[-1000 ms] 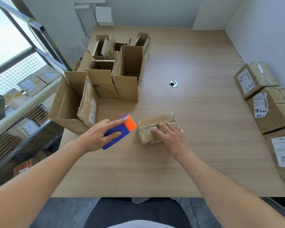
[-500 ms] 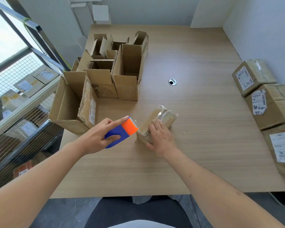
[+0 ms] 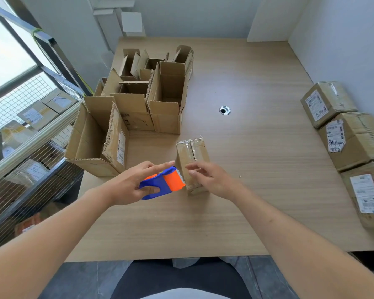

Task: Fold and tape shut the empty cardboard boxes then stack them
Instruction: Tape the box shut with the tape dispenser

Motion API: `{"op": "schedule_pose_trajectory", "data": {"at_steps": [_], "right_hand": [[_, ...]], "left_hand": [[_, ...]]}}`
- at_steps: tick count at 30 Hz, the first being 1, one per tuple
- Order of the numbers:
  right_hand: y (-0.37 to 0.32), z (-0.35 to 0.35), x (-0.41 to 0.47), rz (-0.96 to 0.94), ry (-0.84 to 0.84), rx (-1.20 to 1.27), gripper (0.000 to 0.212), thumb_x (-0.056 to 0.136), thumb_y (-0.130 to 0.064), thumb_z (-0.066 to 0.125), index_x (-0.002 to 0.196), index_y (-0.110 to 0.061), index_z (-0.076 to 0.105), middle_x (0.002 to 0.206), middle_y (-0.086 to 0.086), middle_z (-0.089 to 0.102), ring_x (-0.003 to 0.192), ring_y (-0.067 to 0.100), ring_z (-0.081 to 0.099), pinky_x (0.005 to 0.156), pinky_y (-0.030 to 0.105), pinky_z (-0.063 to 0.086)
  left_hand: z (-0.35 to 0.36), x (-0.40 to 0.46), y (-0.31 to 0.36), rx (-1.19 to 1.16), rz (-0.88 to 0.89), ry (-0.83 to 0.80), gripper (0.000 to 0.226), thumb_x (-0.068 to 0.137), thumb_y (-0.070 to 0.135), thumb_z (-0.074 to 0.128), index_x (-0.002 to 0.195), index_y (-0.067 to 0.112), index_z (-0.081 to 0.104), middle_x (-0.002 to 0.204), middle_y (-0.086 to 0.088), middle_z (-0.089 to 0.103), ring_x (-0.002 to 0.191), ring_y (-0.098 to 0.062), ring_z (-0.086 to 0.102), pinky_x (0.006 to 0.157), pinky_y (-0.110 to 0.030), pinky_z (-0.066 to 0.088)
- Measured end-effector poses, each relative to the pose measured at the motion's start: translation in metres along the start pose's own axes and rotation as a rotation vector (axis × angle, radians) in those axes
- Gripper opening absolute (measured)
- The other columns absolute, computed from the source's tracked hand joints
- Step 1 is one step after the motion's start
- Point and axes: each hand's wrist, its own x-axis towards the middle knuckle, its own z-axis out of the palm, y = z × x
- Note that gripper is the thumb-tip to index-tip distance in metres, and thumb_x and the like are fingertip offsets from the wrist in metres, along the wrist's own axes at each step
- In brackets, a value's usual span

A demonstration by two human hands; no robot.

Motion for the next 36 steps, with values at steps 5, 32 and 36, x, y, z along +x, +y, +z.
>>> {"op": "schedule_pose_trajectory", "data": {"at_steps": [5, 32, 36], "right_hand": [[-0.007, 0.011, 0.002, 0.076, 0.048, 0.193, 0.007, 0.098, -0.024, 0.068, 0.102, -0.021, 0.073, 0.089, -0.003, 0.074, 0.087, 0.021, 0.072, 0.083, 0.044, 0.061], [0.051, -0.027, -0.043, 0.266, 0.482, 0.101, 0.011, 0.090, -0.013, 0.074, 0.080, -0.014, 0.071, 0.072, 0.002, 0.073, 0.052, 0.015, 0.063, 0.059, 0.028, 0.055], [0.055, -0.024, -0.041, 0.266, 0.495, 0.104, 0.011, 0.091, -0.015, 0.075, 0.081, -0.014, 0.071, 0.074, 0.002, 0.073, 0.050, 0.014, 0.062, 0.056, 0.027, 0.055]], "left_hand": [[0.003, 0.006, 0.012, 0.022, 0.043, -0.025, 0.082, 0.100, 0.024, 0.065, 0.155, 0.060, 0.016, 0.120, 0.010, 0.046, 0.103, -0.012, 0.054, 0.090, -0.036, 0.051], [0.013, -0.006, 0.013, 0.053, -0.095, -0.195, 0.062, 0.103, 0.045, 0.043, 0.150, 0.068, 0.010, 0.110, 0.006, 0.053, 0.094, -0.013, 0.054, 0.092, -0.040, 0.045], [0.019, -0.001, 0.010, 0.069, -0.113, -0.194, 0.062, 0.103, 0.046, 0.043, 0.149, 0.069, 0.010, 0.107, 0.006, 0.053, 0.093, -0.015, 0.054, 0.091, -0.041, 0.046]]}}
